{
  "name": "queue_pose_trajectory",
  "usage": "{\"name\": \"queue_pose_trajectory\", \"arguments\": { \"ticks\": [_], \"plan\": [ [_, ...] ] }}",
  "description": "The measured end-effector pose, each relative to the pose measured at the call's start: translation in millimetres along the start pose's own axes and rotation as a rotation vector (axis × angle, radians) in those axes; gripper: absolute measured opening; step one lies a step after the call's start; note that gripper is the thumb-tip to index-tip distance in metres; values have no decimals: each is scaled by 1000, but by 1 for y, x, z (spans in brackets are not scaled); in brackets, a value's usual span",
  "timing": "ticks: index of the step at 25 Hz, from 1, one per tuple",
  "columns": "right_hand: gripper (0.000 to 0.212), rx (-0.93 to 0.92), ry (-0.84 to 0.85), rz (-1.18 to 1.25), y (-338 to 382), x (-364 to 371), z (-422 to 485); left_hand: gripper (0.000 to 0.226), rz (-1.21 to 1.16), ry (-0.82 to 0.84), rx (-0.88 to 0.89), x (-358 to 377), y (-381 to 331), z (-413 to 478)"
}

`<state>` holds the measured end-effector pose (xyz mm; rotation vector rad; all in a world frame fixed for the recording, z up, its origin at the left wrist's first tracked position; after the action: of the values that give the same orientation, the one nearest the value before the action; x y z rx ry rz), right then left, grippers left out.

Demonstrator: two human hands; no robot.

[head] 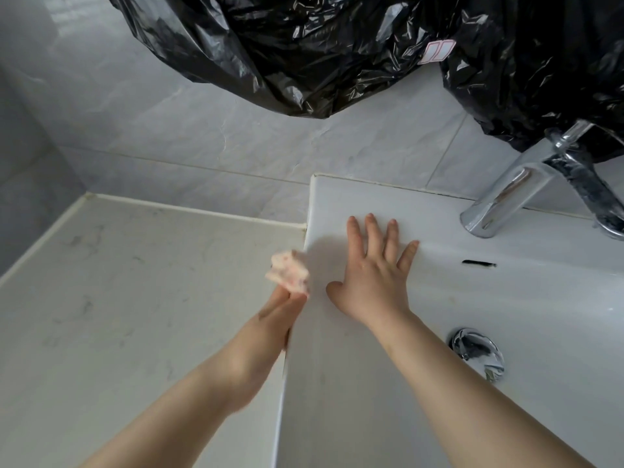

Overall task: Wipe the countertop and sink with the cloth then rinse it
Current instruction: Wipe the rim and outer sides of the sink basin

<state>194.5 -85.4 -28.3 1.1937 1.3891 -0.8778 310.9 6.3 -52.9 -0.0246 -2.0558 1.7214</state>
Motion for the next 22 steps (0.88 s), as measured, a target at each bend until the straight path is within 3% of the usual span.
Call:
{"name": "queue_pose_trajectory", "arguments": {
  "ticks": [3,4,7,11,16,17,20,22],
  "plan": [
    [95,7,8,-1,0,-2,-1,20,215,-124,20,-6,-16,21],
    [95,7,19,3,-1,-3,-1,16,292,-93,55,-13,-22,37],
    [94,2,41,10,-3,-6,-2,23,249,-153,20,-28,-44,95],
    [92,-16,29,40,-3,-6,-2,28,664,-211,-40,-17,-40,61],
    [92,-10,26,28,-3,-5,-2,32,789,-264,-209,-12,-38,49],
    [92,-10,30,28,-3,-6,-2,31,748,-251,-206,-13,-44,64],
    [91,-12,38,31,-4,-6,-1,15,245,-140,-113,-24,-46,98],
    [91,-14,28,38,-4,-6,-3,17,-7,-43,-205,-35,-21,83]
  ]
}}
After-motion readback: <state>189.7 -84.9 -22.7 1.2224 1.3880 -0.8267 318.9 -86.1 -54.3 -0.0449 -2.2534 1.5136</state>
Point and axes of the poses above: each hand's wrist, its own z-axis towards the middle knuckle, its own x-axis out of the palm, y = z × x, the point moved 5 cm from there along z, towards the middle knuckle, and after that the axes turned 13 degrees about y, right-handed, at the moved point
